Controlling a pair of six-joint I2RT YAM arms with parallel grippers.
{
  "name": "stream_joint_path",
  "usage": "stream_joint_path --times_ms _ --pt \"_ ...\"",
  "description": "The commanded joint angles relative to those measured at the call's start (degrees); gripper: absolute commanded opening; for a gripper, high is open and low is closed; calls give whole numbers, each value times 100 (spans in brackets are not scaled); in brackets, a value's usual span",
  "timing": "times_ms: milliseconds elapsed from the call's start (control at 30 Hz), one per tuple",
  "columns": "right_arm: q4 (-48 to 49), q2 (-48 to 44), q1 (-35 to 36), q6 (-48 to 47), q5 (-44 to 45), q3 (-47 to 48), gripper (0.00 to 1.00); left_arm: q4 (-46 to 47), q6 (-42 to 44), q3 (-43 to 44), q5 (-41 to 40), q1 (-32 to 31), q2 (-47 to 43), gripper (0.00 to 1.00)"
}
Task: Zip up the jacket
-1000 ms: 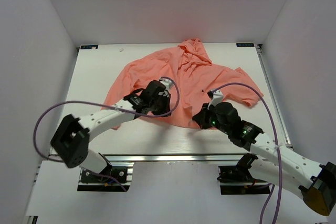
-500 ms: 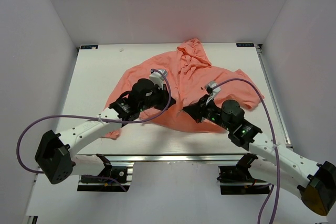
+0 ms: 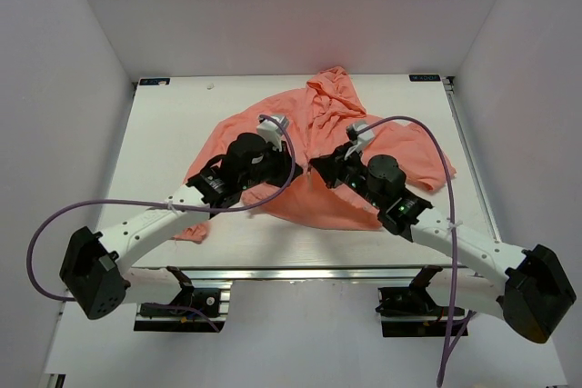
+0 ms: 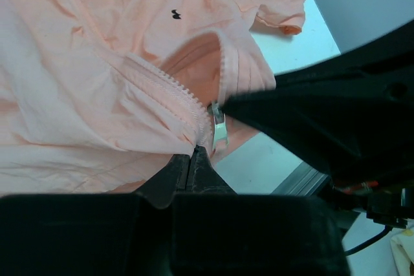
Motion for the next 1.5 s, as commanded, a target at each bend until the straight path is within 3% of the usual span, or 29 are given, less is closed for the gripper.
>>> stream_joint_path --times_ms 0,200,400,600,767,1133,1467 --pt "673 115 -15 -103 626 394 0 -195 127 187 -293 -25 -450 0" --pt "831 133 -41 -95 486 333 0 -221 118 117 -285 -25 -591 0" --pt "796 -403 -322 221 -226 -255 0 -11 92 64 -487 -25 -608 0" --pt "787 -1088 -849 687 -1587 -897 0 420 109 -33 -381 -25 -670 0" --pt "1182 -1221 -1140 925 -2721 -1162 0 824 109 -226 189 -16 -679 0" --pt "1754 -677 -1193 1215 -2767 -969 0 1299 -5 -402 629 -25 -626 0" --pt "1973 -711 -1193 1294 -2485 -1003 0 1238 -31 -481 533 -25 -679 0"
